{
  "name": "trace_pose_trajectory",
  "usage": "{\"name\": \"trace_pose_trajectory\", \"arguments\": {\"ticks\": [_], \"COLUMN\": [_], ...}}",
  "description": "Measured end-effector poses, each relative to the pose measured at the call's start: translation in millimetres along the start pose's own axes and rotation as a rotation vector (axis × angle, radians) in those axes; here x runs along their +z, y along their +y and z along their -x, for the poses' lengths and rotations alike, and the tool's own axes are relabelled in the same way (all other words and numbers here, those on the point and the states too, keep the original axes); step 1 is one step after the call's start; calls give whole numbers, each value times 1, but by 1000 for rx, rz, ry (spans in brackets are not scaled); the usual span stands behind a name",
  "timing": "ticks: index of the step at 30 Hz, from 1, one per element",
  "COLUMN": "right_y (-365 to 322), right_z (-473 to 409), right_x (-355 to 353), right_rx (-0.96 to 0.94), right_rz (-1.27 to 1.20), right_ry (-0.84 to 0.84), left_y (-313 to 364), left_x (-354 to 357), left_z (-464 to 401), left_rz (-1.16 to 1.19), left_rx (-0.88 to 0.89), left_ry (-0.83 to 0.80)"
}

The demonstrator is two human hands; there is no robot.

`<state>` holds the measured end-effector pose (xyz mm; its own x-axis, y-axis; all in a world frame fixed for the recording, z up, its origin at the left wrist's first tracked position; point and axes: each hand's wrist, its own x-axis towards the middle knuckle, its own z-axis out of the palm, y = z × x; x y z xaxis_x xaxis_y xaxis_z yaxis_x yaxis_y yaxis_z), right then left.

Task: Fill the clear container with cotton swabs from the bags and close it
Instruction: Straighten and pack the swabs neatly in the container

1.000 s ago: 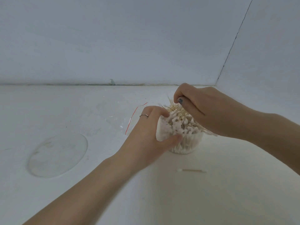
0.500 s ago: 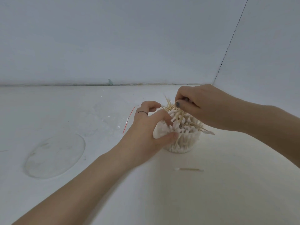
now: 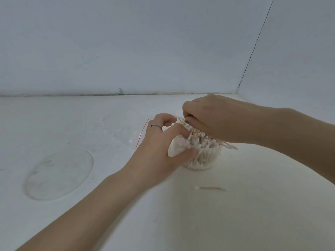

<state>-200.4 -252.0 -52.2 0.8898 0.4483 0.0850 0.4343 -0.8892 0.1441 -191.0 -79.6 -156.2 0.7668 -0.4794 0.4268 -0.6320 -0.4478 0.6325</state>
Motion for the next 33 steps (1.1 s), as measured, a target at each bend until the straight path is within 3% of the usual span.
{"name": "trace_pose_trajectory", "arguments": {"ticks": [8,15,20,22,26,28,30,33], "right_y": [-10,-11,-17,-20,-24,-22,-15,-12], "right_z": [3,3,18,23,28,32,40,56], "right_x": [-4,4,14,23,39,31,23,25], "right_rx": [143,240,168,114,87,137,207,259], "right_rz": [-68,-298,-325,-214,-61,-232,-426,-457], "right_ry": [-137,-131,-3,105,25,77,235,336], "left_y": [1,3,1,-1,-6,-8,-8,-9], "left_x": [2,4,4,6,11,10,8,7], "left_z": [1,2,1,-1,0,3,4,5], "left_rz": [-18,58,69,54,83,85,98,156], "left_rx": [4,-66,-52,-53,-68,-82,-99,-135], "left_ry": [14,12,23,33,52,71,84,56]}}
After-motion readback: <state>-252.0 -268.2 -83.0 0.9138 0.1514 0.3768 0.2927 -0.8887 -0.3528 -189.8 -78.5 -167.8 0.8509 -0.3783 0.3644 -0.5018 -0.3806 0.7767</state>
